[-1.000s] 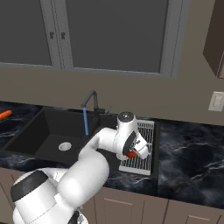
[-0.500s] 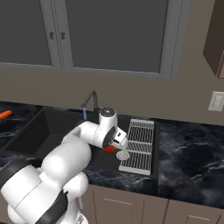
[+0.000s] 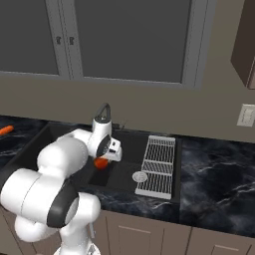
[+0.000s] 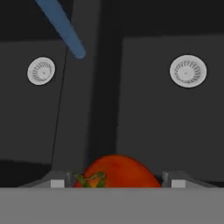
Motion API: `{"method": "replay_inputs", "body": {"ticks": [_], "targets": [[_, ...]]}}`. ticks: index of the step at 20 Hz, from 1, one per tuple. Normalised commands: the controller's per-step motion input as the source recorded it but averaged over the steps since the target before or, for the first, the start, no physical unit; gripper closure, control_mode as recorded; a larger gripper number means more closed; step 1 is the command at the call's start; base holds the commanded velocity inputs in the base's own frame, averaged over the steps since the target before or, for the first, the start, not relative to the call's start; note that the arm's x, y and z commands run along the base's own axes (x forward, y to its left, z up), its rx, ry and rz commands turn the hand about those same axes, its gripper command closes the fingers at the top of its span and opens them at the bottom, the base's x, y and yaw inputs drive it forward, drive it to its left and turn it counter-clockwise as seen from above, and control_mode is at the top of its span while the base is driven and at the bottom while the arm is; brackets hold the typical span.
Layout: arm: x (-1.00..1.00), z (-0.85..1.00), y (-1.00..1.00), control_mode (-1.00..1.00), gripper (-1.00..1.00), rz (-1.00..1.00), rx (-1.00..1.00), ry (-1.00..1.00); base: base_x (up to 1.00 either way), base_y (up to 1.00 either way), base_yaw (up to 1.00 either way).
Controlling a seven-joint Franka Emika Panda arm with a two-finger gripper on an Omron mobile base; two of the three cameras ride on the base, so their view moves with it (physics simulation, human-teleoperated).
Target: Turn on the sink faucet. Then move the tomato from the counter to the sink. Turn off the sink. Move the vegetable from the sink to the pot next to the stove. Finally move the pot to the front right burner.
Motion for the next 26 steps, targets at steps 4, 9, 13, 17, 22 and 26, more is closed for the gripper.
{"method": "replay_inputs", "body": {"ticks": [4, 9, 13, 17, 22, 26], "targets": [[0.32, 0.00, 0.97, -1.00, 1.00, 0.31, 0.00, 0.08, 0.00, 0.00, 0.00], [0.35, 0.00, 0.94, -1.00, 1.00, 0.28, 0.00, 0.04, 0.00, 0.00, 0.00], [0.41, -0.14, 0.92, -1.00, 1.00, 0.23, -0.03, 0.02, 0.00, 0.00, 0.00], [0.31, -0.25, 0.61, -1.00, 1.00, 0.08, -0.16, 0.00, 0.00, 0.00, 0.00], [0.15, -0.27, 0.10, -1.00, 1.00, 0.00, -0.08, 0.01, 0.00, 0.00, 0.00], [0.24, -0.40, 0.11, -1.00, 1.00, 0.00, -0.03, 0.00, 0.00, 0.00, 0.00]]}}
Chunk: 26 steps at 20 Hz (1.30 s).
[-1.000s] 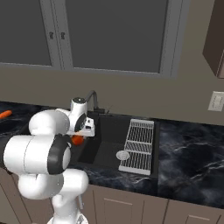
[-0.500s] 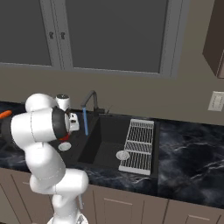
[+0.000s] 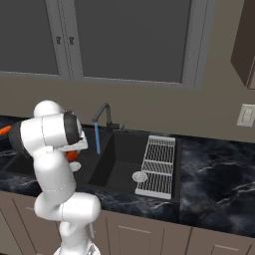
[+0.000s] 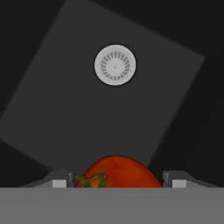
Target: Turn on the sink faucet. Then move the tomato from the counter to the sink. Turn off the sink. Move the vegetable from the sink to the pot next to the stove. Finally move the pot to the front right burner.
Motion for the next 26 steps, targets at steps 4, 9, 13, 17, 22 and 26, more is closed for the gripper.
{"method": "replay_inputs", "body": {"ticks": [4, 9, 13, 17, 22, 26], "targets": [[0.09, -0.46, 0.15, -1.00, 1.00, 0.00, -0.03, 0.02, 0.00, 0.00, 0.00], [0.03, -0.34, 0.06, -1.00, 1.00, 0.00, -0.01, 0.00, 0.00, 0.00, 0.00], [0.02, -0.32, 0.05, -1.00, 1.00, 0.00, -0.04, 0.00, 0.00, 0.00, 0.00], [0.05, -0.36, 0.09, -1.00, 1.00, 0.00, -0.06, -0.01, 0.00, 0.00, 0.00], [0.13, -0.30, 0.03, -1.00, 1.00, 0.00, -0.04, -0.01, 0.00, 0.00, 0.00], [0.20, -0.27, 0.00, -1.00, 1.00, 0.00, -0.03, -0.01, 0.00, 0.00, 0.00]]}}
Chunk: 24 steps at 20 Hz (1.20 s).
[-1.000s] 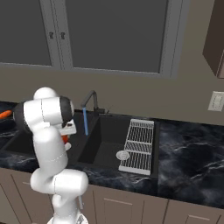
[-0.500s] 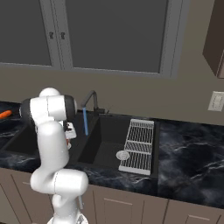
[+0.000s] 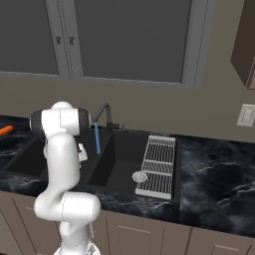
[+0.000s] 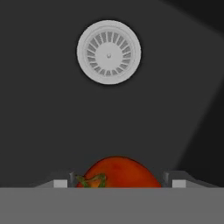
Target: Turn on the sink faucet. Then move the tomato from the counter to the sink. Turn off the sink. Move the vegetable from the sink to the pot next to the stove. Finally move the pot to the front right burner.
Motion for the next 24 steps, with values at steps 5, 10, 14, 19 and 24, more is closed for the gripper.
{"method": "replay_inputs", "body": {"ticks": [5, 10, 14, 19, 24], "targets": [[0.24, -0.23, 0.00, -1.00, 1.00, 0.00, -0.01, 0.00, 0.00, 0.00, 0.00], [0.29, -0.14, 0.03, -1.00, 1.00, 0.00, 0.00, 0.00, 0.00, 0.00, 0.00], [0.29, -0.20, 0.10, -1.00, 1.00, 0.00, 0.00, 0.00, 0.00, 0.00, 0.00], [0.20, -0.30, 0.16, -1.00, 1.00, 0.00, 0.00, 0.00, 0.00, 0.00, 0.00], [0.16, -0.26, 0.14, -1.00, 1.00, 0.00, 0.00, 0.00, 0.00, 0.00, 0.00]]}}
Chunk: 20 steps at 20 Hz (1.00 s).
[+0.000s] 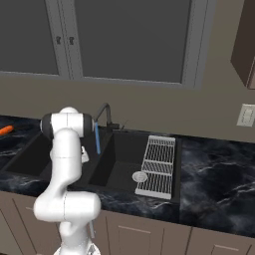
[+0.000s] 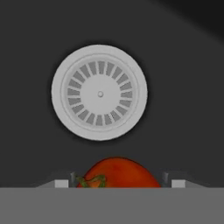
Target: Turn on the sink faucet. Then move the tomato from the counter to the sink. Turn off the sink. Move the vegetable from the sink to the pot next to the stove. Finally move the pot to the front right burner.
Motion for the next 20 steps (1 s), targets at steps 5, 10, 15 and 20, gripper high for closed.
{"method": "replay_inputs", "body": {"ticks": [5, 10, 15, 20], "targets": [[0.08, -0.24, 0.09, -1.00, 1.00, 0.00, 0.00, 0.00, 0.00, 0.00, 0.00], [0.12, -0.30, 0.12, -1.00, -1.00, 0.00, 0.00, 0.00, 0.00, 0.00, 0.00], [0.06, -0.06, 0.01, -1.00, -1.00, 0.00, 0.00, -0.03, 0.00, 0.00, 0.00], [0.00, 0.01, 0.00, -1.00, -1.00, -0.01, 0.00, -0.01, 0.00, 0.00, 0.00]]}}
